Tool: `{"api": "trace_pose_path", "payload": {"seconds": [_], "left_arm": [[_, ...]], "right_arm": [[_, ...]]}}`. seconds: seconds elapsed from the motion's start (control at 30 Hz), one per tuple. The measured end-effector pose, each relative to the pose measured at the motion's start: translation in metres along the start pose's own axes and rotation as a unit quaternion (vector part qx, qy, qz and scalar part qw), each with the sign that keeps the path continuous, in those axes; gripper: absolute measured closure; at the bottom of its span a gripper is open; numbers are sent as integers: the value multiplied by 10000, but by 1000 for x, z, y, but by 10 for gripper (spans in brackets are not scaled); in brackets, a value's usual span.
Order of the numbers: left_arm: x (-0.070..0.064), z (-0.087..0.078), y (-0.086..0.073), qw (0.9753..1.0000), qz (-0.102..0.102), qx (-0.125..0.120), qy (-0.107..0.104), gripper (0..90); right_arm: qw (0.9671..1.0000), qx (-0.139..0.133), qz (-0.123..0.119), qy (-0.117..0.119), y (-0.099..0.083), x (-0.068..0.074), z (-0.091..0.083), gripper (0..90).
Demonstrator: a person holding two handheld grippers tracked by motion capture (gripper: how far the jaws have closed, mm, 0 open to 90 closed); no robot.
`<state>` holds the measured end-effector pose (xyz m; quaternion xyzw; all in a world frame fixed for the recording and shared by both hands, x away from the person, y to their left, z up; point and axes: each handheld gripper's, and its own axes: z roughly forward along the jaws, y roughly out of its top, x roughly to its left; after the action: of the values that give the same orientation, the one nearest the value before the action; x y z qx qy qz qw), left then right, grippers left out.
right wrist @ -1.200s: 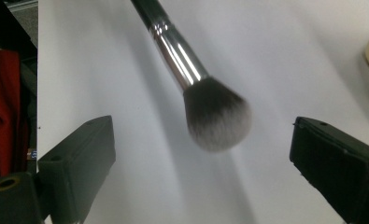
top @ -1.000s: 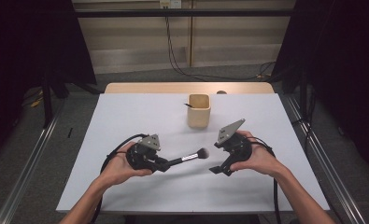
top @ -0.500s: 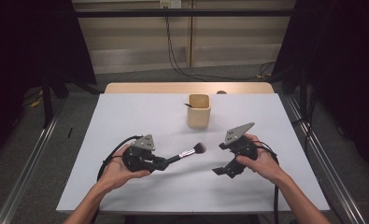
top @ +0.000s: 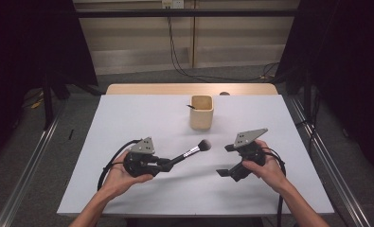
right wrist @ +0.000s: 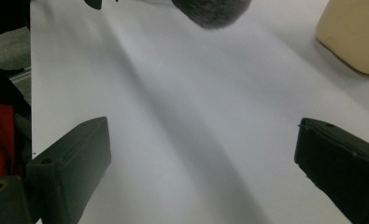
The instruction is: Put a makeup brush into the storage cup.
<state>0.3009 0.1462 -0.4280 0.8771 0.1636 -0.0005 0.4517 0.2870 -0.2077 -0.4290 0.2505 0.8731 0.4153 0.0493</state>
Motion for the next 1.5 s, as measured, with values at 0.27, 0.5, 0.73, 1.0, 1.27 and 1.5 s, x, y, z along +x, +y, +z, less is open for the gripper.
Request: {"api": "trace_pose_path", "payload": {"seconds": [0.27,0.5,0.73,1.0,1.27,1.5], "left_arm": [[2,0,-7,9994,-36,-333,-16,747],[-1,-1,-5,9969,24,-787,-64,746],[-6,1,-5,9940,107,-1084,-50,746],[-6,1,-4,9893,119,-1453,-3,746],[-10,-1,-1,9849,47,-1733,-24,746],[-11,4,3,9832,78,-1822,14,746]], "right_arm": [[9991,-423,11,-84,-6,6,1,37],[9971,-749,133,-82,-11,10,6,55],[9899,-1390,203,-185,-11,12,7,56],[9798,-1971,199,-281,-10,15,9,83],[9730,-2293,226,-133,-5,15,5,67],[9618,-2720,197,252,12,23,7,27]]}}
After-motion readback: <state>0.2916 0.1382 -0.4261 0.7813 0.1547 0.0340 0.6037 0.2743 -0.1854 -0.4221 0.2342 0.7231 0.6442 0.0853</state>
